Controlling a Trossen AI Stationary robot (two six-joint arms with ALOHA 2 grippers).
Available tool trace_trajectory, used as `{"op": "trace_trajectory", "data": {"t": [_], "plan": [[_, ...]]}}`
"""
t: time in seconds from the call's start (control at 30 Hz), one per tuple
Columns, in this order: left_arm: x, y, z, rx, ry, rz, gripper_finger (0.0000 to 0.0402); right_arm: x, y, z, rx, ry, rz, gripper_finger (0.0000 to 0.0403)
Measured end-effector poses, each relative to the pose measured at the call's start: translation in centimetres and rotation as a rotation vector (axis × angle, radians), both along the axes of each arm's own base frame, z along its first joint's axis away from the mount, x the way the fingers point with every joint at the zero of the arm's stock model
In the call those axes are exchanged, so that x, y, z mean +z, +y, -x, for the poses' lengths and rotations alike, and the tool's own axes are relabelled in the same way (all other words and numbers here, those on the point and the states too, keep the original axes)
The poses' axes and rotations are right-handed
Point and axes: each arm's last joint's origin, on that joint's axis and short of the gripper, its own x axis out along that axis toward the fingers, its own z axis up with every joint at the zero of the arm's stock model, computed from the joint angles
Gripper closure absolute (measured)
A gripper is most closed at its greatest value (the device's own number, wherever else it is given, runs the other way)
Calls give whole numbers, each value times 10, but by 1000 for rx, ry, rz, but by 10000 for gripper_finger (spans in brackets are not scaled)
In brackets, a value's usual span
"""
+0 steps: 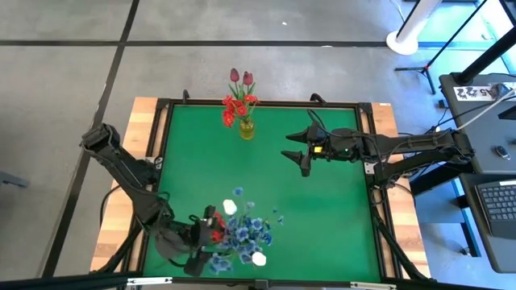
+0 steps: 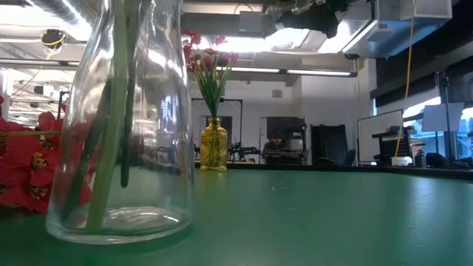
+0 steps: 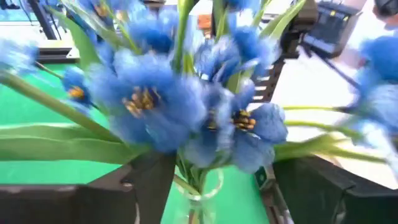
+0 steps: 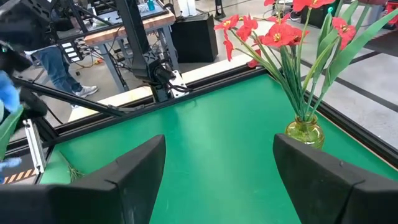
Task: Sort flowers into vase by color
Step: Put the blue flowers into the transparent vase, then put the red flowers into the yellow vase
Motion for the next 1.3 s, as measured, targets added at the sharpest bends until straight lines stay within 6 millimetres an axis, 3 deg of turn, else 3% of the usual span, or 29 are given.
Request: {"op": "trace_trajectory", "data": {"t": [0.27,0.43,0.73,1.03,1.3], "plan": [[18,7,47,-11,124,95,133,0,0,0,0,5,0,107],[-15,11,66,108,395,107,135,-1,0,0,0,16,1,107],[-91,-4,64,208,811,216,136,-2,0,1,-7,19,-19,107],[-130,-1,45,339,945,200,136,-2,0,1,-8,19,-20,107],[-142,13,33,422,1055,178,147,-3,0,1,-9,26,-19,107]]}}
